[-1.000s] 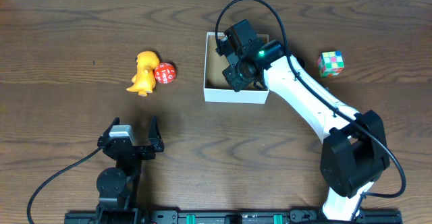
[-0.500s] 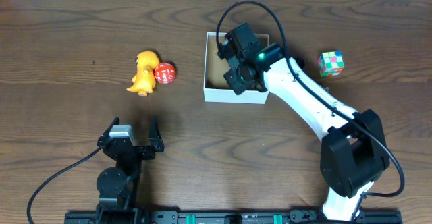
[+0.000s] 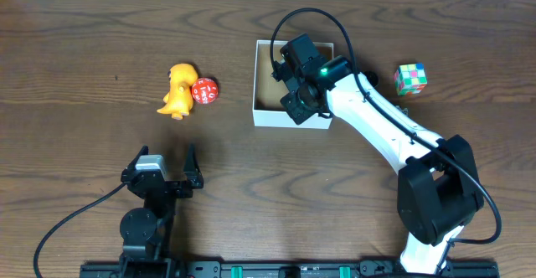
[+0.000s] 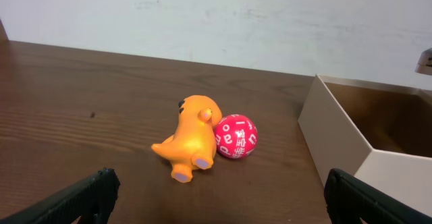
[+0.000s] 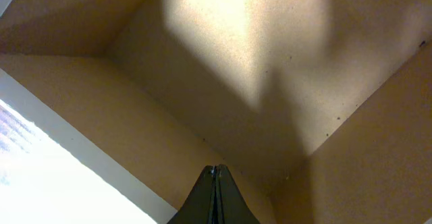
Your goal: Pack container
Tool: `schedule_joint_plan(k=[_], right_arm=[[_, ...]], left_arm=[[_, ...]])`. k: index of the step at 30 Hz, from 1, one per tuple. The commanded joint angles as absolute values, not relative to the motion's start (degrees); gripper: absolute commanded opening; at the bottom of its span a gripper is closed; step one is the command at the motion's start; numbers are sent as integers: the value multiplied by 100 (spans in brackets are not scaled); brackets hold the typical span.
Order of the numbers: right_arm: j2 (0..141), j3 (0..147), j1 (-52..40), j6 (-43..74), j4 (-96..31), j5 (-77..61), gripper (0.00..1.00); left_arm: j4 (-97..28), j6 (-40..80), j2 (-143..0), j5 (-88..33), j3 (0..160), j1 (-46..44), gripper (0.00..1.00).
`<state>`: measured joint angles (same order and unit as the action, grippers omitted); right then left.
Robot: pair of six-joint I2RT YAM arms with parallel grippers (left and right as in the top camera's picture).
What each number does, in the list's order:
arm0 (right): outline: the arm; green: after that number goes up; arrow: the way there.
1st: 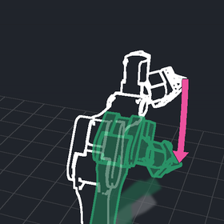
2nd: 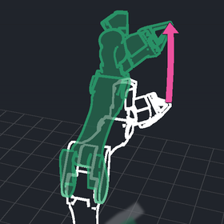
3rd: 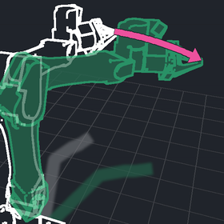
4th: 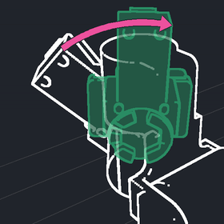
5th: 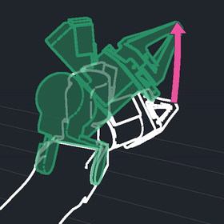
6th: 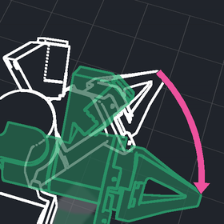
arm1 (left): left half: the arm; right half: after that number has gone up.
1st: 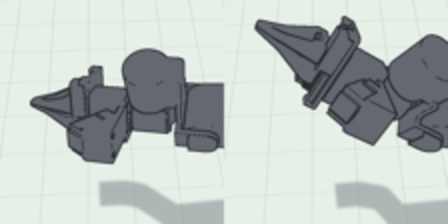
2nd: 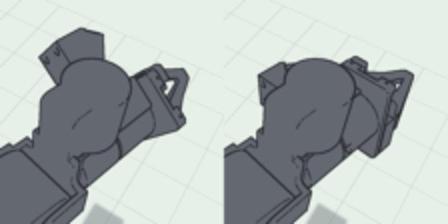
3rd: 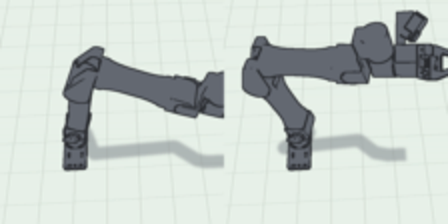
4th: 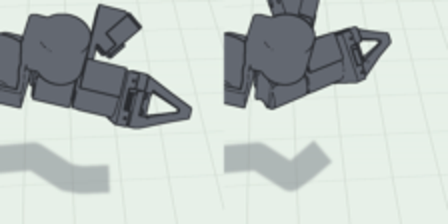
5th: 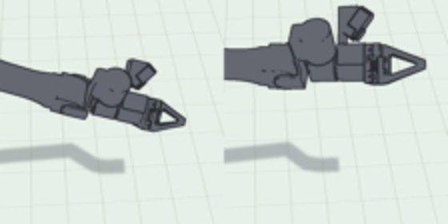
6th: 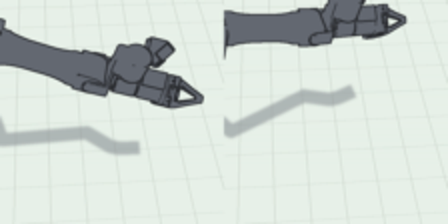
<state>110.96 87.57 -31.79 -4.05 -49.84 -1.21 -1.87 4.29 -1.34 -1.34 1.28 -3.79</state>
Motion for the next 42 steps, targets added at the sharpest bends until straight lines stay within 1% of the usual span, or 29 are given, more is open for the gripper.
schedule_joint_plan(k=[1, 5, 10, 14, 29, 42], right_arm=[[11063, 8726, -3271, -499, -5057, -296, 1], [11059, 8726, -3271, -652, -5072, -635, 1], [11056, 8726, -3273, -655, -5094, -727, 1], [11054, 8729, -3269, -895, -5210, -1015, 1], [11008, 8729, -3269, -1151, -5513, -1079, 1], [10759, 8729, -3251, -1647, -5986, -1079, 1]], left_arm=[[-403, 436, -137, -84, 23, -349, 98], [-403, 436, -137, -84, 23, -349, 98], [-403, 436, -137, -84, 23, -349, 98], [-403, 436, -137, -84, 23, -349, 98], [-403, 436, -137, -84, 23, -349, 98], [-403, 436, -137, -84, 23, -349, 98]])
